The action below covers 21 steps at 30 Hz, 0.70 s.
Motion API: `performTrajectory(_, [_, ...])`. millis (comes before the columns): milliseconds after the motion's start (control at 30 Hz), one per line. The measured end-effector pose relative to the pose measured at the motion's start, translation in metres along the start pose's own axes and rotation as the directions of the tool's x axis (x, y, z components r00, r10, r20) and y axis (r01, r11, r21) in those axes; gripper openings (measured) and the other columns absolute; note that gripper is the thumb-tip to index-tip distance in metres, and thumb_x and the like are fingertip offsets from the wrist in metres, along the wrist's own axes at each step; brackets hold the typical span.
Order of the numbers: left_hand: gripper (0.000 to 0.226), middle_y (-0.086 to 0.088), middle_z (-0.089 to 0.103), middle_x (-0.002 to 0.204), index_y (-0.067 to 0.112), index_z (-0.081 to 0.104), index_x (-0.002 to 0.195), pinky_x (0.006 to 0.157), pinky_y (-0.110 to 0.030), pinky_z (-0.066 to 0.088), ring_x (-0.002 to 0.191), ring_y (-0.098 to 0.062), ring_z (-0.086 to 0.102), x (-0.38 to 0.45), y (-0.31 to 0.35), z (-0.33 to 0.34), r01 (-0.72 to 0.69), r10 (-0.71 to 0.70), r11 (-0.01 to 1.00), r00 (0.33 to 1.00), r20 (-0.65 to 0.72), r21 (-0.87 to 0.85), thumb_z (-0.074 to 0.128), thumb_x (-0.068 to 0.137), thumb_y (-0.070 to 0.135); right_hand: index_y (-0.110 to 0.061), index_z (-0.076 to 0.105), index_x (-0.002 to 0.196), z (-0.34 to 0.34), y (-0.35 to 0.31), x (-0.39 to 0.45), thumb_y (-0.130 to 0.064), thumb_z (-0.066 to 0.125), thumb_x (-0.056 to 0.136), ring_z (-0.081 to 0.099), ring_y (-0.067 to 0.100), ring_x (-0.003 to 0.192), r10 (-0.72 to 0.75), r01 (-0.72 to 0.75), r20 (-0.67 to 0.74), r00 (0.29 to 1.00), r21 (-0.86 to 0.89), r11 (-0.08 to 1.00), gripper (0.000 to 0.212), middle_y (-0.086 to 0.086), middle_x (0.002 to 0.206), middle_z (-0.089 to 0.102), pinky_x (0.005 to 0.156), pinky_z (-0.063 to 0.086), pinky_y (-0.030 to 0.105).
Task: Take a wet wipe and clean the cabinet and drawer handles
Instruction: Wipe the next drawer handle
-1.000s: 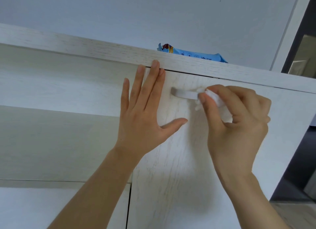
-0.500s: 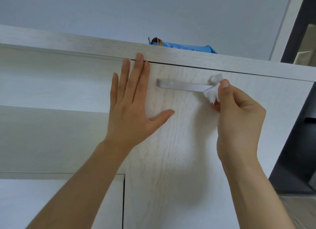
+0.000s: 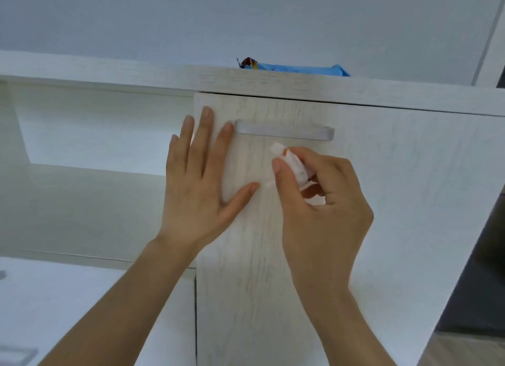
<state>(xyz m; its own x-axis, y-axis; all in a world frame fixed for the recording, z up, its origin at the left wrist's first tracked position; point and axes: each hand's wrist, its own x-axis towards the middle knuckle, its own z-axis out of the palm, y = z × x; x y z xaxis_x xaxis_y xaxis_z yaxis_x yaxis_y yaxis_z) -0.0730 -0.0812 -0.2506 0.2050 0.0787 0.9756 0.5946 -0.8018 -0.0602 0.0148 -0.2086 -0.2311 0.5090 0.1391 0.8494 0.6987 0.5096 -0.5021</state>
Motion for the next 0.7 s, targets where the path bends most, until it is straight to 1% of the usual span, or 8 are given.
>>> performTrajectory(67, [0.065,-0.015,0.017,0.153,0.015,0.027,0.145,0.115,-0.053,0.018,0.143,-0.035,0.014,-0.016,-0.003,-0.004,-0.038,0.037,0.999,0.999,0.039,0.038,0.041,0.093,0.053,-0.017,0.07,0.094,0.003,0.003,-0.003,-0.018,0.072,0.082,0.055,0.002,0.072,-0.029,0.029,0.023,0.999,0.031,0.999,0.012,-0.002,0.087,0.062,0.063,0.045,0.01])
performTrajectory(200, [0.057,-0.014,0.021,0.152,0.017,0.031,0.143,0.112,-0.053,0.024,0.141,-0.033,0.023,-0.042,-0.009,-0.011,-0.046,0.037,0.994,0.995,0.091,0.094,0.042,0.094,0.046,-0.014,0.069,0.097,0.004,0.012,-0.002,-0.02,0.07,0.084,0.054,0.004,0.071,-0.095,0.092,0.069,0.993,0.047,0.995,0.014,0.0,0.087,0.061,0.063,0.046,0.012])
performTrajectory(300, [0.055,-0.015,0.022,0.151,0.018,0.032,0.142,0.11,-0.053,0.027,0.141,-0.033,0.024,-0.055,-0.014,-0.012,-0.074,0.056,0.988,0.991,0.124,0.139,0.041,0.095,0.044,-0.021,0.065,0.098,0.005,0.02,0.003,-0.025,0.069,0.084,0.055,0.004,0.071,-0.079,0.072,0.086,0.993,0.084,0.994,0.015,-0.007,0.087,0.059,0.066,0.046,0.009])
performTrajectory(400, [0.056,-0.012,0.019,0.153,0.019,0.03,0.143,0.11,-0.054,0.027,0.142,-0.034,0.021,-0.06,-0.02,-0.012,-0.089,0.06,0.979,0.985,0.161,0.184,0.042,0.095,0.044,-0.027,0.061,0.098,0.012,0.024,-0.001,-0.028,0.068,0.085,0.054,-0.003,0.072,-0.077,0.066,0.092,0.993,0.114,0.991,0.015,-0.019,0.087,0.054,0.067,0.042,0.004])
performTrajectory(433, [0.057,-0.01,0.017,0.154,0.021,0.029,0.143,0.111,-0.053,0.025,0.143,-0.033,0.019,-0.06,-0.022,-0.012,-0.094,0.063,0.979,0.983,0.171,0.181,0.042,0.094,0.045,-0.027,0.061,0.099,0.017,0.024,-0.006,-0.029,0.068,0.085,0.053,-0.005,0.072,-0.077,0.066,0.092,0.993,0.116,0.991,0.015,-0.019,0.087,0.054,0.067,0.042,0.004])
performTrajectory(533, [0.058,-0.01,0.019,0.154,0.022,0.028,0.143,0.112,-0.053,0.023,0.144,-0.031,0.016,-0.061,-0.032,-0.015,-0.127,0.1,0.982,0.977,0.188,0.143,0.044,0.093,0.046,-0.028,0.061,0.099,0.035,0.019,-0.029,-0.031,0.067,0.086,0.055,-0.003,0.074,-0.065,0.05,0.104,0.992,0.136,0.989,0.015,-0.014,0.088,0.057,0.068,0.046,0.008])
performTrajectory(600, [0.058,-0.011,0.022,0.154,0.02,0.03,0.144,0.113,-0.052,0.021,0.144,-0.029,0.016,-0.069,-0.05,-0.025,-0.111,0.087,0.986,0.98,0.181,0.126,0.042,0.094,0.046,-0.033,0.06,0.097,0.05,0.015,-0.047,-0.032,0.067,0.085,0.057,0.0,0.074,-0.038,0.019,0.109,0.993,0.163,0.986,0.014,-0.018,0.089,0.058,0.068,0.048,0.012])
performTrajectory(700, [0.057,-0.012,0.026,0.153,0.016,0.033,0.144,0.114,-0.051,0.02,0.144,-0.029,0.019,-0.1,-0.094,-0.054,-0.081,0.039,0.977,0.978,0.207,0.197,0.037,0.095,0.047,-0.044,0.056,0.09,0.075,0.007,-0.081,-0.031,0.068,0.083,0.058,0.002,0.072,0.023,-0.05,0.115,0.993,0.238,0.97,0.019,-0.019,0.088,0.06,0.067,0.047,0.015])
